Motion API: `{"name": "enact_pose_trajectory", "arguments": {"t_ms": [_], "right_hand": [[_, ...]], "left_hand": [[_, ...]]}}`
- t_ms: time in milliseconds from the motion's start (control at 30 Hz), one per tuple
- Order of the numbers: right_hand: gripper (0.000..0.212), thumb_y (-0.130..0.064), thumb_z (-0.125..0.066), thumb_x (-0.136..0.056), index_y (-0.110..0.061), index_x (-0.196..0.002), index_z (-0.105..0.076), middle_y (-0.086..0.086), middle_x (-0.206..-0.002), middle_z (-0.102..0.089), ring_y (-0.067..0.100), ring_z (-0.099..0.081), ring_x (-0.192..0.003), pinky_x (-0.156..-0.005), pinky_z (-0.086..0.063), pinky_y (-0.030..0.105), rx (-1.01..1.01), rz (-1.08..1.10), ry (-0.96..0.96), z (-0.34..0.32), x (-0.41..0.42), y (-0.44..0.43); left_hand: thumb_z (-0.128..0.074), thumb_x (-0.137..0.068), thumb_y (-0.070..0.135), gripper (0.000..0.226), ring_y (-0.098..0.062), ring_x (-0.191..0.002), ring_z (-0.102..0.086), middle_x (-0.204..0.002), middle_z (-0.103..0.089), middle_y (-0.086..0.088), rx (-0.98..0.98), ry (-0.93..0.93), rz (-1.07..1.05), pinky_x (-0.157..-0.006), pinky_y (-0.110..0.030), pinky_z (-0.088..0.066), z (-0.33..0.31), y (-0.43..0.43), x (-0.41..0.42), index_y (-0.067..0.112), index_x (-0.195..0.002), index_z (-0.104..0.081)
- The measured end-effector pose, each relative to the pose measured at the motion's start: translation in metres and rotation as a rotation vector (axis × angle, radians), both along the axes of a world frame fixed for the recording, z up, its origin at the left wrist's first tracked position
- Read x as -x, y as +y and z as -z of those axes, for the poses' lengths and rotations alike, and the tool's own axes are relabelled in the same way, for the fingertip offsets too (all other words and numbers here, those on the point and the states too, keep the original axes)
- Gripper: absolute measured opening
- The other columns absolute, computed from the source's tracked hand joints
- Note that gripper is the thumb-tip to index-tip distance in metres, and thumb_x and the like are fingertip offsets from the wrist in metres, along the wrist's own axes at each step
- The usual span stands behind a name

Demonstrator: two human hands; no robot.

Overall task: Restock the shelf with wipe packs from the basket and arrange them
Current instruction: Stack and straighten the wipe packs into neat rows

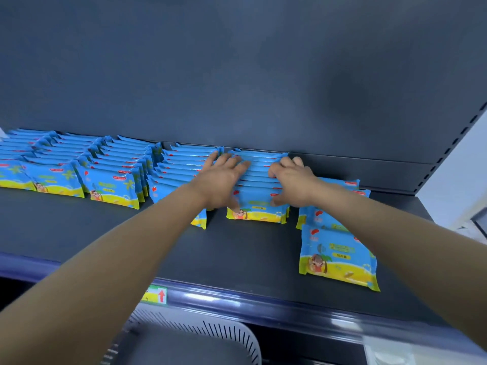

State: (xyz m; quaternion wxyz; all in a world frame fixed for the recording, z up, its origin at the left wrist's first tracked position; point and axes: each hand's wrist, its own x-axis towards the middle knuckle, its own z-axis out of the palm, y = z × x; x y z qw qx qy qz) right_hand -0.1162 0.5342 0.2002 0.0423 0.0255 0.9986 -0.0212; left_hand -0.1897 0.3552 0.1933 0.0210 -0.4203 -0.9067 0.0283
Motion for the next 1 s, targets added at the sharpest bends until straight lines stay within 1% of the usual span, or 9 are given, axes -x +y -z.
{"name": "enact_pose_trajectory", "arguments": {"t_ms": [100,167,200,333,467,600,733,900,1000], "right_hand": [[0.065,-0.040,-0.068,-0.078,-0.015,-0.130,-0.038,0.007,-0.130,-0.036,0.027,-0.032,-0.116,-0.093,-0.035,0.040,-0.050,0.025,0.012,0.002,-0.001,-0.007],[0.068,-0.040,-0.070,-0.075,-0.015,-0.129,-0.037,0.007,-0.130,-0.035,0.027,-0.031,-0.116,-0.093,-0.032,0.040,-0.104,0.035,0.041,0.003,-0.003,-0.015],[0.070,-0.041,-0.070,-0.074,-0.015,-0.129,-0.037,0.007,-0.129,-0.035,0.027,-0.031,-0.116,-0.093,-0.031,0.040,-0.128,0.032,0.062,0.005,-0.005,-0.021],[0.077,-0.045,-0.071,-0.074,-0.017,-0.134,-0.032,0.007,-0.135,-0.030,0.029,-0.030,-0.120,-0.097,-0.029,0.041,-0.202,-0.007,0.170,0.013,-0.010,-0.037],[0.072,-0.037,-0.069,-0.077,-0.017,-0.134,-0.030,0.008,-0.137,-0.030,0.029,-0.029,-0.123,-0.098,-0.029,0.042,-0.242,-0.033,0.227,0.017,-0.013,-0.042],[0.072,-0.043,-0.066,-0.079,-0.019,-0.137,-0.030,0.006,-0.140,-0.029,0.028,-0.026,-0.127,-0.101,-0.026,0.041,-0.181,-0.036,0.229,0.017,-0.019,-0.039],[0.059,-0.040,-0.061,-0.084,-0.017,-0.134,-0.038,0.002,-0.136,-0.039,0.023,-0.029,-0.127,-0.101,-0.026,0.038,-0.096,-0.069,0.302,0.012,-0.030,-0.030],[0.044,-0.034,-0.056,-0.090,-0.016,-0.129,-0.048,0.002,-0.130,-0.047,0.023,-0.034,-0.125,-0.098,-0.026,0.036,0.020,-0.022,0.404,0.003,-0.047,-0.008],[0.036,-0.028,-0.052,-0.092,-0.015,-0.126,-0.050,0.003,-0.129,-0.050,0.024,-0.035,-0.124,-0.098,-0.027,0.037,0.059,0.044,0.428,0.001,-0.056,0.007]], "left_hand": [[-0.075,-0.069,0.044,0.081,-0.023,-0.126,-0.031,-0.132,-0.041,-0.001,-0.201,0.009,0.011,-0.105,-0.029,-0.012,-0.007,-0.041,0.005,0.020,-0.136,-0.037],[-0.075,-0.069,0.044,0.067,-0.021,-0.113,-0.038,-0.117,-0.046,0.001,-0.254,0.000,-0.037,-0.094,-0.027,-0.019,-0.005,-0.068,0.007,0.019,-0.124,-0.046],[-0.074,-0.070,0.045,0.063,-0.020,-0.111,-0.038,-0.114,-0.046,0.002,-0.242,-0.002,-0.065,-0.093,-0.028,-0.020,-0.001,-0.080,0.007,0.019,-0.120,-0.047],[-0.067,-0.080,0.037,0.054,-0.022,-0.111,-0.039,-0.116,-0.043,-0.002,-0.077,0.098,-0.111,-0.095,-0.032,-0.025,0.017,-0.105,0.011,0.018,-0.124,-0.042],[-0.063,-0.085,0.031,0.046,-0.024,-0.109,-0.040,-0.116,-0.044,-0.004,-0.050,0.183,-0.120,-0.092,-0.035,-0.028,0.023,-0.105,0.014,0.016,-0.123,-0.041],[-0.061,-0.086,0.032,0.042,-0.025,-0.109,-0.042,-0.114,-0.047,-0.006,-0.009,0.219,-0.123,-0.092,-0.035,-0.030,0.024,-0.103,0.017,0.015,-0.120,-0.043],[-0.060,-0.086,0.032,0.041,-0.025,-0.110,-0.043,-0.115,-0.048,-0.006,0.032,0.208,-0.114,-0.092,-0.035,-0.030,0.024,-0.102,0.017,0.014,-0.120,-0.045],[-0.067,-0.081,0.026,0.028,-0.022,-0.096,-0.053,-0.102,-0.059,0.000,0.042,0.093,-0.078,-0.091,-0.032,-0.027,0.012,-0.097,0.010,0.015,-0.101,-0.051],[-0.071,-0.078,0.027,0.030,-0.022,-0.078,-0.050,-0.082,-0.055,0.003,0.052,0.036,-0.037,-0.087,-0.030,-0.024,0.005,-0.090,-0.003,0.017,-0.085,-0.043]]}}
